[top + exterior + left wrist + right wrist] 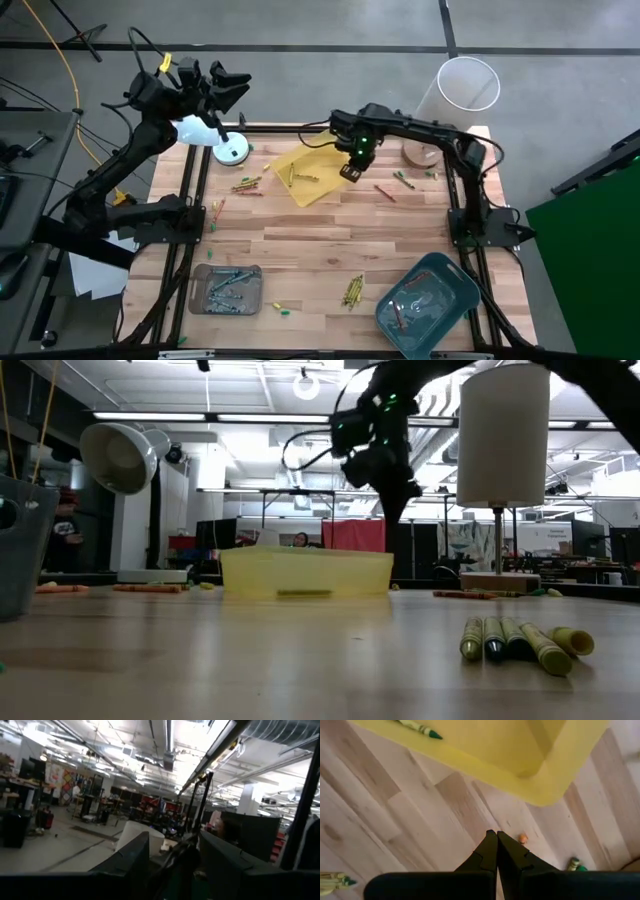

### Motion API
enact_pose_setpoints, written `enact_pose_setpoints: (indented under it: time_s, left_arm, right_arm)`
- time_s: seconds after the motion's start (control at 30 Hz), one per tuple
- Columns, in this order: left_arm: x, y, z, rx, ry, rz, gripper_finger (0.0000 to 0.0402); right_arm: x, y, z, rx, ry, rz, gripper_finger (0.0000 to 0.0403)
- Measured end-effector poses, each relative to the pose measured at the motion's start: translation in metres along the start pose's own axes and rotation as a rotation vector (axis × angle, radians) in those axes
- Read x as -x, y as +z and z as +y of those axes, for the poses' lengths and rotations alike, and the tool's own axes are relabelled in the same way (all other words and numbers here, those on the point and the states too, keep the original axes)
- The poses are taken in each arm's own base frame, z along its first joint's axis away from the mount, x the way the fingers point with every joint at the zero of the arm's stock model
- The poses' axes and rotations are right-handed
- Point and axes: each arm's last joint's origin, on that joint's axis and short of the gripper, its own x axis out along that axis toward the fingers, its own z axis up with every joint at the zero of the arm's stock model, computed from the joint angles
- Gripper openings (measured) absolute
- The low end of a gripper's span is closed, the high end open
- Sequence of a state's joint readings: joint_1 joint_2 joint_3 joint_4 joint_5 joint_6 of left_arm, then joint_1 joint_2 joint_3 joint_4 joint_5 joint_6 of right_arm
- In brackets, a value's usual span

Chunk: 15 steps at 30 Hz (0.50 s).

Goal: Sort crayons
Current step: Put the orange crayon into the green bin

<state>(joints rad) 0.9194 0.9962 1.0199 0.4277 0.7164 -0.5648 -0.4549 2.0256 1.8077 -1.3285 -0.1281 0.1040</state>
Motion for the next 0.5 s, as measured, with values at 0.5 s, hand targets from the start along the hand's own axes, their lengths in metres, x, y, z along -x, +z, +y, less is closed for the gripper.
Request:
enact_pose_setpoints:
  time_s: [0.5]
  left_arm:
    - [0.002,-0.060,0.002,0.097,0.011,0.485,0.0161]
  right_arm:
    - [0.039,-0.138,-0.012,-0.163,0.296,-0.667,0.0000]
